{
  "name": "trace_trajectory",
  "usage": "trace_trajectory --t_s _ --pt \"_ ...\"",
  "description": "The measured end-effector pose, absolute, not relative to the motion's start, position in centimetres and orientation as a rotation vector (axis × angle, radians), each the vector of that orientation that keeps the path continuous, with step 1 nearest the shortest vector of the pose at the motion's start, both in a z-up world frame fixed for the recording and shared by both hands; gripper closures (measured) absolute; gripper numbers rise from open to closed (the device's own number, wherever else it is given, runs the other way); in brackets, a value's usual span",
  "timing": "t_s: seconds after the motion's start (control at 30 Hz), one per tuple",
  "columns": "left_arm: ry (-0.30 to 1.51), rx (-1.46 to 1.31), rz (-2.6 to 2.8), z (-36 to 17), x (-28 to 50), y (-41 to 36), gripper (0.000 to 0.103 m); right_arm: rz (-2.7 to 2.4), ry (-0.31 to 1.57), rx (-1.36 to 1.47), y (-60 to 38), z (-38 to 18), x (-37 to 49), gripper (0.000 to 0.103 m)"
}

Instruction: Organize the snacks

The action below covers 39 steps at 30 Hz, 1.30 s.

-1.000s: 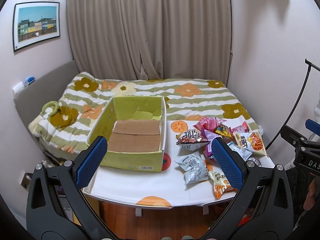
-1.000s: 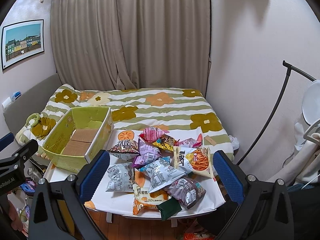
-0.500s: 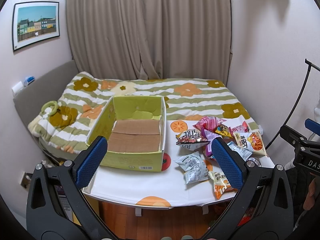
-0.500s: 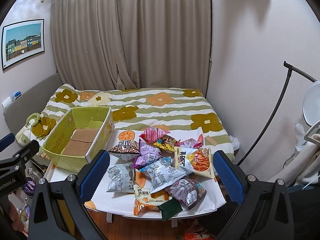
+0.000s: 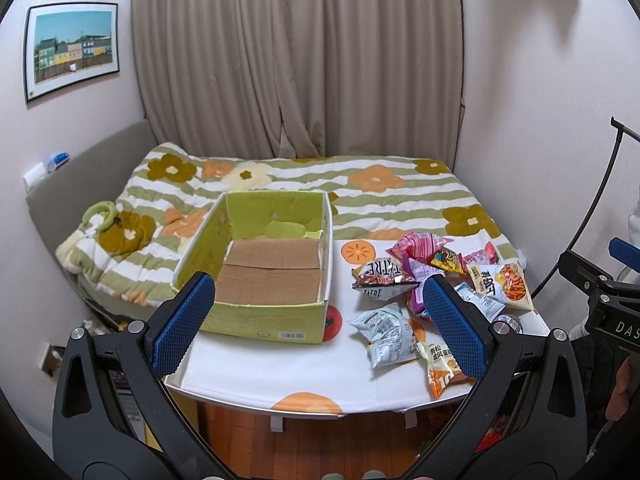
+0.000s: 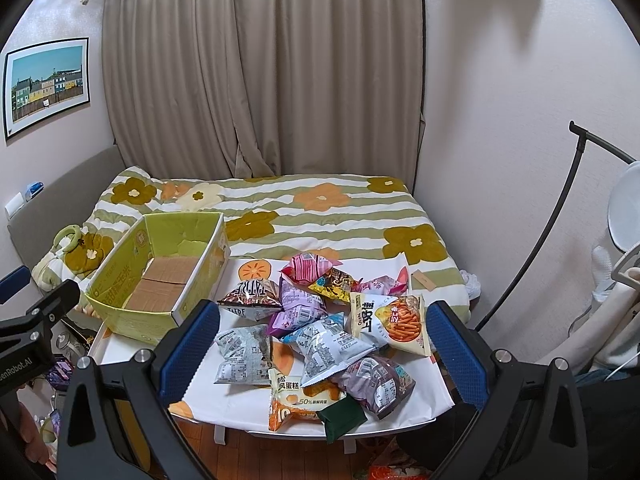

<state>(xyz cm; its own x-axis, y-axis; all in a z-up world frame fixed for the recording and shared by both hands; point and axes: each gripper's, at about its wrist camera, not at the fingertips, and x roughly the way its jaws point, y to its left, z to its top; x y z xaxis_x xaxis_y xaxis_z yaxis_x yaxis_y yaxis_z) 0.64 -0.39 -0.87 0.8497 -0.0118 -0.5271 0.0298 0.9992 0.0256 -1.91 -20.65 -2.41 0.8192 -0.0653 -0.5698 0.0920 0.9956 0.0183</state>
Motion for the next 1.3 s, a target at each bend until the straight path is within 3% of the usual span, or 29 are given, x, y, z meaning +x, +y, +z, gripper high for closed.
trace_trajectory --t_s 0.5,0.73,1.3 --pt "0.558 0.033 -0.026 -1.5 0.6 -0.7 0.000 -0.084 0.606 0.046 -20.7 -2.4 -1.9 0.000" --pt "0.649 -0.020 -0.034 -3.3 2.1 -0.9 0.000 -0.054 0.638 0.045 -20.4 -2.9 -1.1 0.000" --pt "1.018 -0.126 -0.139 -16.6 10.9 -4.8 0.000 0.059 0.849 -0.046 -22.9 -13.2 6.5 0.000"
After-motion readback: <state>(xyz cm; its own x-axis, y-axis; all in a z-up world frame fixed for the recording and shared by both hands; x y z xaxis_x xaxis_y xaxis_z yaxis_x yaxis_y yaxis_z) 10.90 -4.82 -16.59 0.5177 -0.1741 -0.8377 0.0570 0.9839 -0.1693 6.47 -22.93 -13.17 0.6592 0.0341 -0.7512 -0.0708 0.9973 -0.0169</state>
